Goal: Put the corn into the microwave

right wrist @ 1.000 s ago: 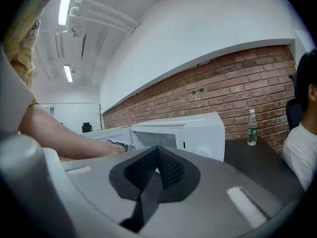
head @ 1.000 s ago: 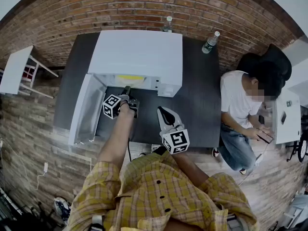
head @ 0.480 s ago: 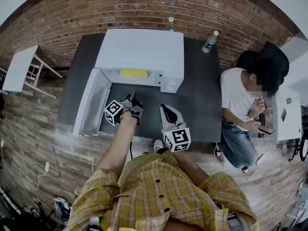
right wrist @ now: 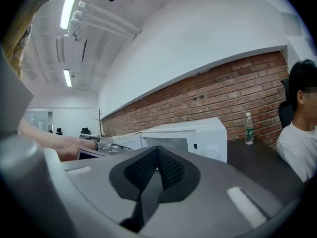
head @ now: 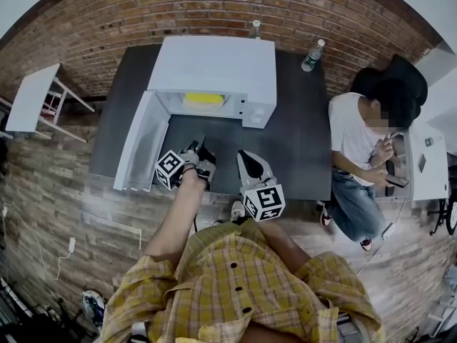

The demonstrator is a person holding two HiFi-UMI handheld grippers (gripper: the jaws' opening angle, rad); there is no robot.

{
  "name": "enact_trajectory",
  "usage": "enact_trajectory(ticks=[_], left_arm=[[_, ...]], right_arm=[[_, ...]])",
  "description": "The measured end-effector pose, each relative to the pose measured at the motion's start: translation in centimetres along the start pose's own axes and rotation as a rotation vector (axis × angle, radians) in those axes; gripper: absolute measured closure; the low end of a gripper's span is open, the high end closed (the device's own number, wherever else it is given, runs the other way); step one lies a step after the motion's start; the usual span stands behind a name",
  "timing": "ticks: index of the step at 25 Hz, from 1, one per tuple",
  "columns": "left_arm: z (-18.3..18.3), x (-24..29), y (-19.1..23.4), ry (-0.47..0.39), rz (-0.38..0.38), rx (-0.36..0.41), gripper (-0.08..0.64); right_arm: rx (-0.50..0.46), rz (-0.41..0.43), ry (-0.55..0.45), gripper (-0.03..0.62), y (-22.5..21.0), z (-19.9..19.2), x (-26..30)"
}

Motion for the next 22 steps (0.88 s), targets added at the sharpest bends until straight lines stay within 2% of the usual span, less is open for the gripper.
enact_trajectory(ticks=[4, 10, 12, 22], left_arm=[[-0.9, -2.1, -0.9, 0.013, -0.033, 0.019, 0.56], [-1.9, -4.3, -1.8, 0.022, -0.089, 0.126, 0.563], [-2.1, -5.0, -2.3, 0.018, -0.109, 0.2, 0.563], [-5.1, -8.7, -5.1, -0.024, -0.151, 0.686, 0.563]], right_arm=[[0.014, -0.001, -0.002, 0.594, 0.6, 0.3, -0.5], [0.041, 0.001, 0.015, 0.591, 1.1, -0.1, -0.7], [0.05, -0.001, 0.016, 0.591, 1.1, -0.2, -0.9], [0.062, 0.017, -0.007, 0.591, 1.6, 0.7, -2.0]])
Point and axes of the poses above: the fingertips, and each gripper's own axes: x forward along the fingers, y to its left, z out of its top, the point moved 6 cm from there along -x, backward along the fingers, and after that the axes turned 10 degrees about z, right-handed, at the moved point
